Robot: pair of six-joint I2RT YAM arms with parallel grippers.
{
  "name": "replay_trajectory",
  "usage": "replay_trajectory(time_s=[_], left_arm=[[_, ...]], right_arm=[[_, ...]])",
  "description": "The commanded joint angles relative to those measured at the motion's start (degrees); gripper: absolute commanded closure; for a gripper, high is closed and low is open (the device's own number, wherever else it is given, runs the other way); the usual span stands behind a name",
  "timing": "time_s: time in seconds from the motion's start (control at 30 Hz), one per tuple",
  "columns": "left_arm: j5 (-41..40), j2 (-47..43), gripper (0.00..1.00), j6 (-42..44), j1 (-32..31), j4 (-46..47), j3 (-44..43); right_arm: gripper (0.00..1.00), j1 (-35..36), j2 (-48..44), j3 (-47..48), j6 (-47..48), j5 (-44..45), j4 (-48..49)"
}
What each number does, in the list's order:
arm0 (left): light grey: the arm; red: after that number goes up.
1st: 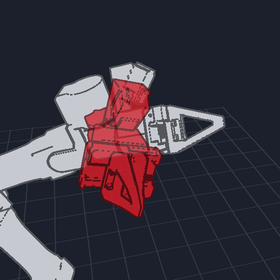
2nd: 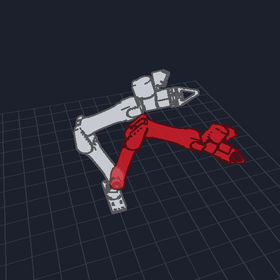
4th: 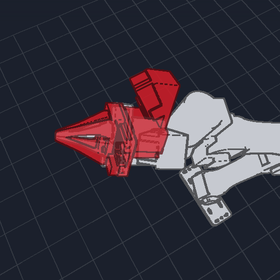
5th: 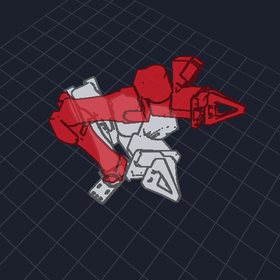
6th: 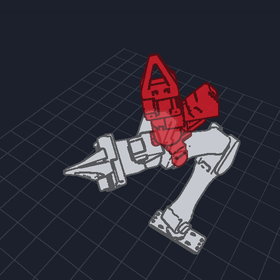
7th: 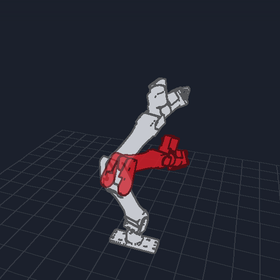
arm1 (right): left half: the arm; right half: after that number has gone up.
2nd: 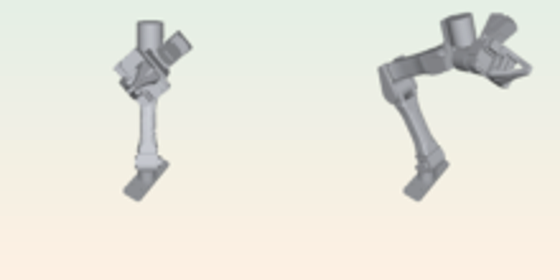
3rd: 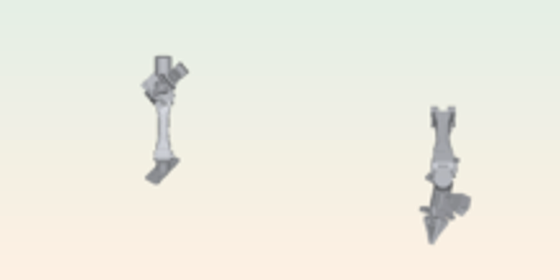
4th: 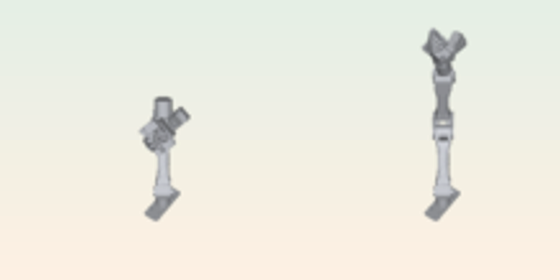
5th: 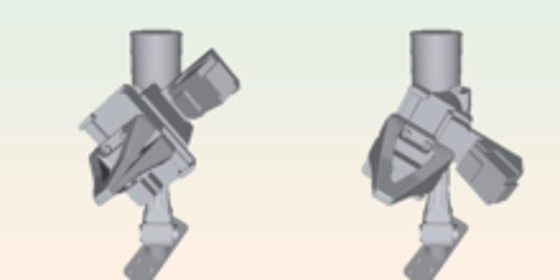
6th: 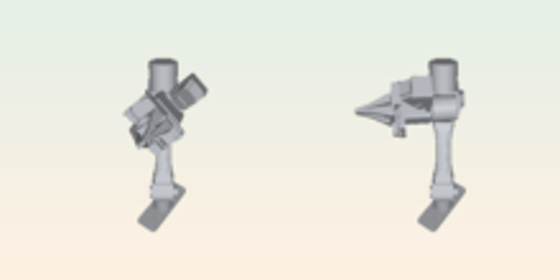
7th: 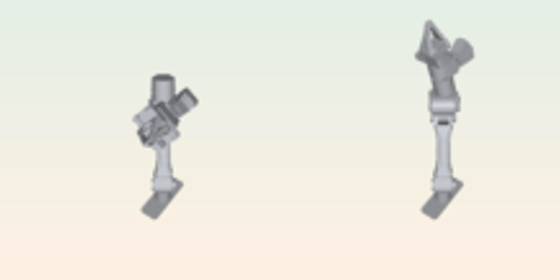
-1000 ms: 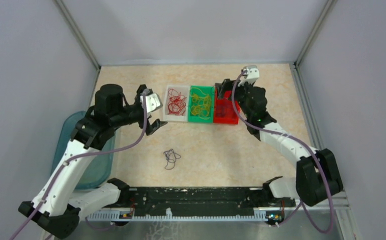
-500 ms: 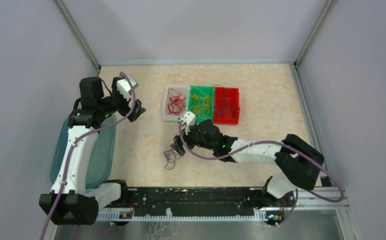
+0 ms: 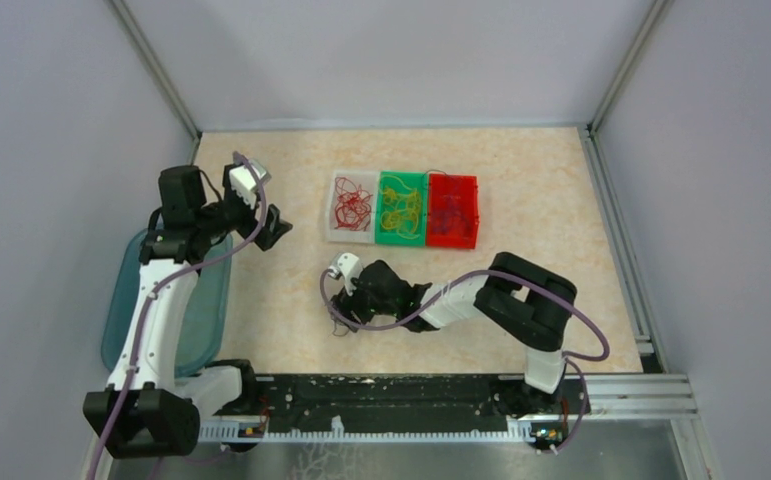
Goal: Untangle the cables
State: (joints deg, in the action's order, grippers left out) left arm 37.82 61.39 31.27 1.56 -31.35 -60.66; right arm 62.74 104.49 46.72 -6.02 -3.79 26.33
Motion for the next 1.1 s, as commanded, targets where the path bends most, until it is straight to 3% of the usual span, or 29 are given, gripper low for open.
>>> replay_trajectory(time_s=[0.0,0.17,0.4,0.73,0.87,1.07], left_arm=[[1.67,-1.14,0.00,-2.05,0.36,3.38,2.29],[1.68,-1.63,0.00,-1.85,0.35,4.27,3.65],[3.89,-2.04,0.00,-0.90,0.29,3.10,4.28],[7.87,-2.95,0.00,0.00,0.35,1.70,5.69],[9.05,-3.29,0.00,-0.17,0.30,0.94,6.08],[11.66,-4.51,0.00,1.03,0.29,-0.04,6.93]], right_arm=[[0.45,0.98,0.02,2.42,-0.60,2.44,4.39],[0.80,0.98,-4.76,1.59,-0.04,3.87,4.14],[0.98,-1.10,-15.85,1.53,0.39,2.88,1.23],[1.00,-14.08,-31.53,2.96,-0.16,3.01,-6.01],[1.00,-21.83,-34.01,5.45,-2.19,-1.24,-8.98],[1.00,-23.27,-35.53,6.16,-2.99,-3.48,-10.31]])
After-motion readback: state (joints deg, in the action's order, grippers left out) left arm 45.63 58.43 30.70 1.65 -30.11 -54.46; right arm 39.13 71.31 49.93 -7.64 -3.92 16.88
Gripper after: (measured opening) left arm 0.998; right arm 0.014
